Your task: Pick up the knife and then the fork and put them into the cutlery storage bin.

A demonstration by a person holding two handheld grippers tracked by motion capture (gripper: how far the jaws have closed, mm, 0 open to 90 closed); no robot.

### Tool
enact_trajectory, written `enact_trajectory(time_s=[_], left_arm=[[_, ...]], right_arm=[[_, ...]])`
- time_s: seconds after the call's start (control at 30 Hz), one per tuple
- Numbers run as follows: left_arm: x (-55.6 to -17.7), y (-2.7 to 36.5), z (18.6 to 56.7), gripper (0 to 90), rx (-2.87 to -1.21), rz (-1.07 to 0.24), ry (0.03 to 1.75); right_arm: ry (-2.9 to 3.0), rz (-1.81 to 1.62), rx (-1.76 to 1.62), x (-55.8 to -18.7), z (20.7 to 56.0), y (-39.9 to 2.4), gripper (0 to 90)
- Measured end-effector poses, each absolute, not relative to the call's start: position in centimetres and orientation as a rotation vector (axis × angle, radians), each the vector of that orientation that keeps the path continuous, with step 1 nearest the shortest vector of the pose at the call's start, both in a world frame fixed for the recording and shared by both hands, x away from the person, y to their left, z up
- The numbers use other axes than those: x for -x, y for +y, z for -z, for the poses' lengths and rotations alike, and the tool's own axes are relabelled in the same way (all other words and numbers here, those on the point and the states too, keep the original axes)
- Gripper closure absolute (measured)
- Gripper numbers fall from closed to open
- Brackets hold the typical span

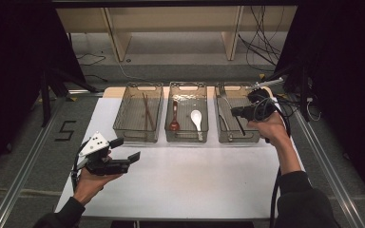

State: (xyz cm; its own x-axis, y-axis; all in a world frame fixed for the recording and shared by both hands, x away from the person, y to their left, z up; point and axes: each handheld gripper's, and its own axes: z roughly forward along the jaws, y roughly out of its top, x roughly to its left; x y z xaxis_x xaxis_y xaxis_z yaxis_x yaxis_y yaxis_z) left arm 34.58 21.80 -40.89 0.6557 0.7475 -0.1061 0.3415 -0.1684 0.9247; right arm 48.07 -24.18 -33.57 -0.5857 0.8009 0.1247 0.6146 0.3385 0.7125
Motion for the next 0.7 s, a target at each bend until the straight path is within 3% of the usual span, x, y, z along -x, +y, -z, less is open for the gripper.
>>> enact_trajectory(time_s=[0.7], left_arm=[[-34.6,21.8,40.9,15.4,-1.766,-0.456,0.878]], right_arm=[[2.234,-0.994,-1.450,-52.1,34.5,-25.0,84.2]])
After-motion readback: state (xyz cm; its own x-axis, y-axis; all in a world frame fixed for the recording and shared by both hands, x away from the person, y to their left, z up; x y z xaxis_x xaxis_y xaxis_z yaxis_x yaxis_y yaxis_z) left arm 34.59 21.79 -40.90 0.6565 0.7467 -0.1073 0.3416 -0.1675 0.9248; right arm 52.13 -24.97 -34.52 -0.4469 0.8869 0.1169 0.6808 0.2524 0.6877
